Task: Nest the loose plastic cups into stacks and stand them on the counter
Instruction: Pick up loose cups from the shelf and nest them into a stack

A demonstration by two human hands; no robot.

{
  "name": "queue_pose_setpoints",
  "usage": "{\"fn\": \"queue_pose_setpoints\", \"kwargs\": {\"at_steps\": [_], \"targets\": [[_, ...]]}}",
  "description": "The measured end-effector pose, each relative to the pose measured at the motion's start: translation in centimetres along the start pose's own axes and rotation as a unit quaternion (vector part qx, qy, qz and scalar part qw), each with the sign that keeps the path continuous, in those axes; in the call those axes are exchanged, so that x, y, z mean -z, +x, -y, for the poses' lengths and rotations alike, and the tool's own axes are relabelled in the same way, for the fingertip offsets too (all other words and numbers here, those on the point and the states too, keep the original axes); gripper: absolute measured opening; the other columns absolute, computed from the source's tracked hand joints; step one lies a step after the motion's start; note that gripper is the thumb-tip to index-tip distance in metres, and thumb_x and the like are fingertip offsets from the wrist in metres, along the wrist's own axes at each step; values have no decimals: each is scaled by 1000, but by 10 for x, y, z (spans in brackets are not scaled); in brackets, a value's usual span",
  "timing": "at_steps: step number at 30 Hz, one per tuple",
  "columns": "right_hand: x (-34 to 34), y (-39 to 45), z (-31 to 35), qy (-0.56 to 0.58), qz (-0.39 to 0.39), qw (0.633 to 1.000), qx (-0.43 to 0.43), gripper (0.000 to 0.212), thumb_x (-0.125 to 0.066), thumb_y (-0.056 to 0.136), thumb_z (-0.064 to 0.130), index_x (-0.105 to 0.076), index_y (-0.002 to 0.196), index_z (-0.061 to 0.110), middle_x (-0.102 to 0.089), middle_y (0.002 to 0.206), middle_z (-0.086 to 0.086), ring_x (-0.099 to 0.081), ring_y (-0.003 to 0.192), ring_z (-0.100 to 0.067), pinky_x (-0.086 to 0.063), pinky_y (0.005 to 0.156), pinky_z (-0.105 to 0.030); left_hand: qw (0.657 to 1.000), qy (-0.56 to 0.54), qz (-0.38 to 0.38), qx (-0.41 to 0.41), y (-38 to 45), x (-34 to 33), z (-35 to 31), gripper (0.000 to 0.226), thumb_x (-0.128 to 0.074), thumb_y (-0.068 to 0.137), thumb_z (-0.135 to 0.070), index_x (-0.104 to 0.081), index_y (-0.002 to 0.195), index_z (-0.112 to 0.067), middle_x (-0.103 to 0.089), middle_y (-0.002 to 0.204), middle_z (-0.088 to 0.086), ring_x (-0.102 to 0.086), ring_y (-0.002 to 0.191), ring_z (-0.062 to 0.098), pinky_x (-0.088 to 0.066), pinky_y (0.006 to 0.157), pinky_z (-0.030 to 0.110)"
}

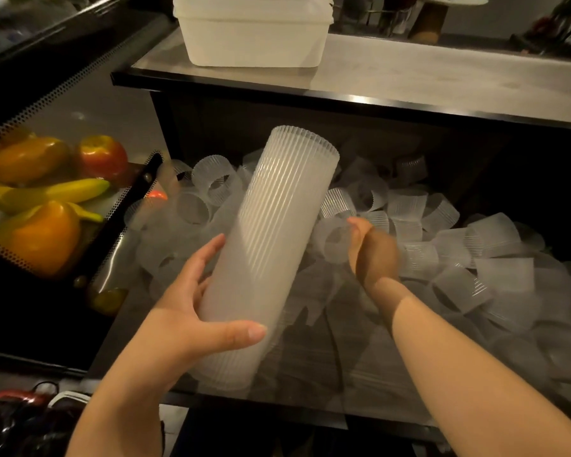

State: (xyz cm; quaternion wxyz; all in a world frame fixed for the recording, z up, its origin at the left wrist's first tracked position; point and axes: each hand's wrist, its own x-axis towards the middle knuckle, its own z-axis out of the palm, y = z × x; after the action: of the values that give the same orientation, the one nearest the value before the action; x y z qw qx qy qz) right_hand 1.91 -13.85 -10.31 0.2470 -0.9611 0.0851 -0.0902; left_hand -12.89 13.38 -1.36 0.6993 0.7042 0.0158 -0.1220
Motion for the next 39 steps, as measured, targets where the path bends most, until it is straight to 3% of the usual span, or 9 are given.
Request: {"fn": "queue_pose_setpoints", "kwargs": {"at_steps": [3, 7, 11, 14, 19, 28, 31, 34, 39], "targets": [[41, 4, 8, 139, -52, 988, -43, 38, -42, 96, 12, -49, 132, 24, -67, 86, -8, -65, 83, -28, -49, 68, -33, 999, 41, 24, -11, -5, -6, -5, 117, -94, 30, -45, -35, 127, -73, -57, 117, -39, -61, 108, -8, -58, 73, 16], [110, 9, 34, 261, -65, 963, -24, 25, -54, 93, 9, -57, 111, 26, -67, 83, -2, -64, 63, -10, -55, 54, -29, 994, 103, 37, -30, -8, -12, -10, 108, -89, 33, -50, -31, 120, -78, -54, 114, -40, -56, 105, -13, -55, 71, 11], [166, 6, 76, 483, -10, 874, -45, 31, -42, 90, -4, -65, 90, 17, -62, 74, -5, -48, 48, -11, -38, 41, -23, 983, 172, 44, -38, -5, -16, -10, 110, -84, 34, -55, -22, 120, -85, -50, 110, -41, -55, 102, -12, -51, 73, 22], [188, -1, 89, 548, 83, 832, -30, 26, -41, 85, 5, -65, 84, 15, -56, 65, 0, -44, 48, -9, -36, 41, -20, 978, 197, 57, -42, -6, -19, -11, 112, -83, 37, -54, -20, 126, -82, -49, 111, -41, -56, 101, -8, -52, 74, 22], [191, -5, 92, 454, 213, 865, 8, 49, -43, 97, 4, -71, 60, 19, -53, 58, 2, -44, 50, -11, -37, 43, -21, 972, 217, 72, -51, -8, -20, -16, 111, -82, 40, -53, -16, 126, -82, -45, 115, -44, -51, 102, -15, -52, 72, 21], [187, -4, 93, 351, 244, 904, 23, 30, -64, 87, 0, -79, 67, 18, -55, 51, -2, -40, 50, -17, -43, 44, -24, 969, 231, 81, -30, -10, -16, -19, 112, -85, 45, -40, -18, 123, -84, -46, 113, -45, -52, 100, -17, -53, 64, 16], [190, -8, 97, 291, 268, 916, 71, 19, -71, 84, 8, -81, 76, 22, -69, 66, -5, -53, 63, -32, -55, 63, -34, 969, 233, 84, -19, -9, -16, -18, 113, -84, 42, -44, -18, 125, -83, -46, 114, -44, -54, 101, -14, -54, 67, 19], [186, -12, 104, 245, 267, 923, 127, 13, -75, 81, 18, -81, 86, 29, -74, 89, -15, -62, 85, -45, -56, 83, -49, 969, 237, 69, -7, -6, -16, -15, 115, -84, 39, -46, -17, 124, -84, -47, 110, -42, -57, 104, 1, -55, 74, 26], [174, -9, 102, 208, 250, 936, 134, 14, -70, 86, 23, -79, 82, 33, -74, 82, -4, -64, 81, -30, -56, 84, -49, 966, 252, 57, -4, -3, -16, -11, 118, -90, 45, -38, -17, 125, -82, -47, 113, -36, -55, 107, 8, -52, 80, 29]]}}
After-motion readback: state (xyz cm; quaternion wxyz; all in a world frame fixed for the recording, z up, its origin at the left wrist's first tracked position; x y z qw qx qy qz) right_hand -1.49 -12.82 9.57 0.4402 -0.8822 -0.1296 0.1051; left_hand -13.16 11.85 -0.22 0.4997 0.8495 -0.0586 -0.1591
